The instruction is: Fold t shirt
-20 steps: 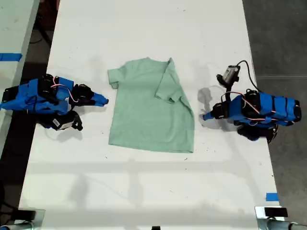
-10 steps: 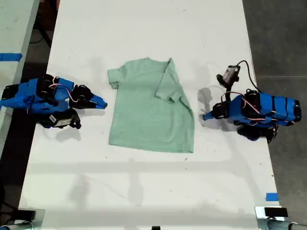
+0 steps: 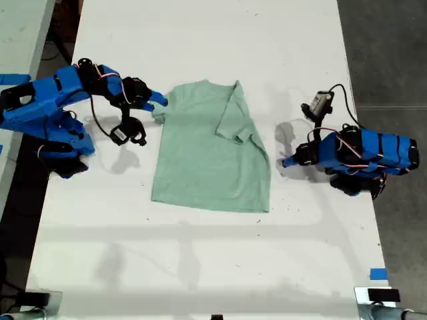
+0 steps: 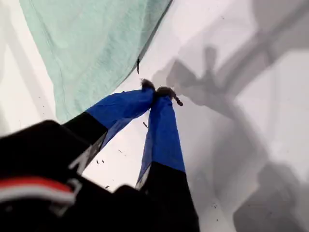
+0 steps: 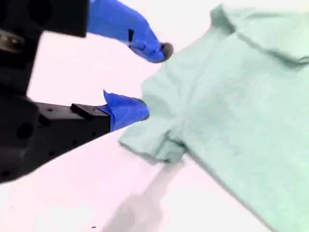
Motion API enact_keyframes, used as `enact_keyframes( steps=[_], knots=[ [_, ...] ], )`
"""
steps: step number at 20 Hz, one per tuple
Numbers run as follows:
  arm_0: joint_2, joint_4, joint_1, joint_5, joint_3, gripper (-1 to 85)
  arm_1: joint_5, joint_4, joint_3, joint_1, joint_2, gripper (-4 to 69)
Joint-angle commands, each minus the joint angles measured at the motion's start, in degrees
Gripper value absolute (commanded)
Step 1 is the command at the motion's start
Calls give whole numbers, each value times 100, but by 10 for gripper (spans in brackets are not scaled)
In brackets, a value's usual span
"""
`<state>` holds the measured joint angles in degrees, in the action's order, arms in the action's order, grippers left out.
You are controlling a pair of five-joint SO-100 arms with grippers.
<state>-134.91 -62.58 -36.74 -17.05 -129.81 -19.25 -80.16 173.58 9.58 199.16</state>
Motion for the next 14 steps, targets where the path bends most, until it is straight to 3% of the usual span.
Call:
enact_keyframes(
  steps=[1, 5, 14],
  knots=[
    [624, 35, -958, -826, 439, 226, -70, 70, 308, 18, 88, 16],
    [2241, 246, -1819, -1749, 905, 231, -44, 70, 308, -18, 88, 18],
    [3507, 1195, -1494, -1529, 536, 223, -44, 70, 308, -35, 97, 21]
  ],
)
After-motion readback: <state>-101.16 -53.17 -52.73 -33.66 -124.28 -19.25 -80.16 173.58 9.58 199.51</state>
